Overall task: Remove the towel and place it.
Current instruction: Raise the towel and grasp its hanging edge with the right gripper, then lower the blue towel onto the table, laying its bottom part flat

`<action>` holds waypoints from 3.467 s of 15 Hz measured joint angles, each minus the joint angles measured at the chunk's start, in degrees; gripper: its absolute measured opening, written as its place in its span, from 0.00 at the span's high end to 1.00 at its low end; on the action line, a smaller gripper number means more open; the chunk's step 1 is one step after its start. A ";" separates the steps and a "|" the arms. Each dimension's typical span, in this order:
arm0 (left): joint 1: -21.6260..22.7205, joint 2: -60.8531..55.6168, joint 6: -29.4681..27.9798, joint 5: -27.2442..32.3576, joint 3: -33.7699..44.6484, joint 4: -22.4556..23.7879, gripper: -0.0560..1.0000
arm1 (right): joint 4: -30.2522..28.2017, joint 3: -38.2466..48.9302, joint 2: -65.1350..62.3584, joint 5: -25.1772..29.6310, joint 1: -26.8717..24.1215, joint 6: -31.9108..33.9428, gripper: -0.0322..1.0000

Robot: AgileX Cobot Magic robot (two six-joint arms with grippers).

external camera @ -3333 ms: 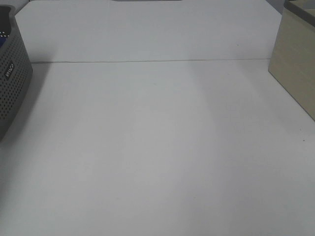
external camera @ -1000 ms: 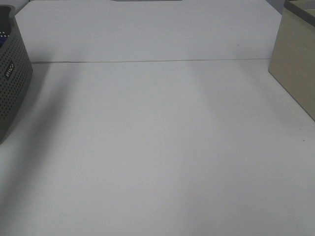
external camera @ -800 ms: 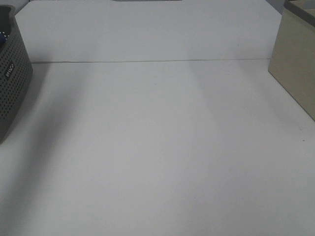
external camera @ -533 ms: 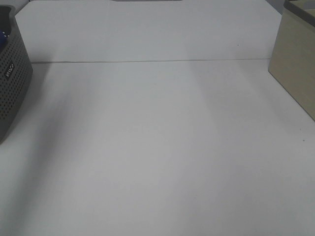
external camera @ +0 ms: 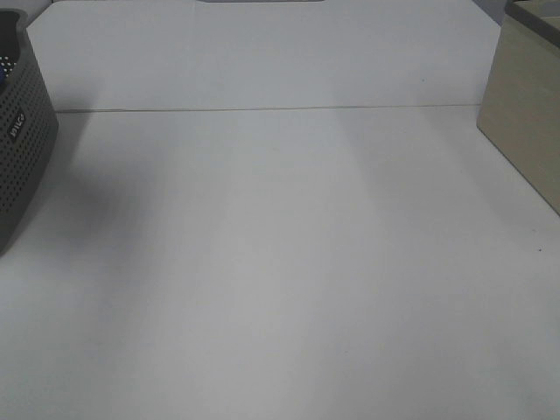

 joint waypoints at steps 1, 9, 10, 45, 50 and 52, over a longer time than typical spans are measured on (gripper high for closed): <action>-2.64 0.00 0.00 -0.06 0.00 1.09 0.95 | 6.70 0.00 4.64 -0.23 0.00 -8.14 0.23; -18.11 0.00 0.97 -2.01 0.00 1.26 0.95 | 54.95 -0.92 47.67 11.00 0.00 -67.90 0.23; -19.25 0.00 0.97 -2.29 0.00 0.86 0.95 | 58.33 -2.52 53.00 14.15 0.00 -72.14 0.23; -24.06 5.27 0.17 -8.02 -0.17 -5.73 0.95 | 61.08 -40.85 92.48 7.68 25.84 -57.30 0.95; -23.95 5.50 -6.42 -8.37 -0.17 -5.90 0.95 | 37.47 -40.85 81.88 -1.20 25.84 -31.11 0.95; -23.03 6.07 -8.19 -9.63 -0.17 -5.84 0.95 | 25.73 -41.65 78.04 -1.55 25.84 -21.37 0.95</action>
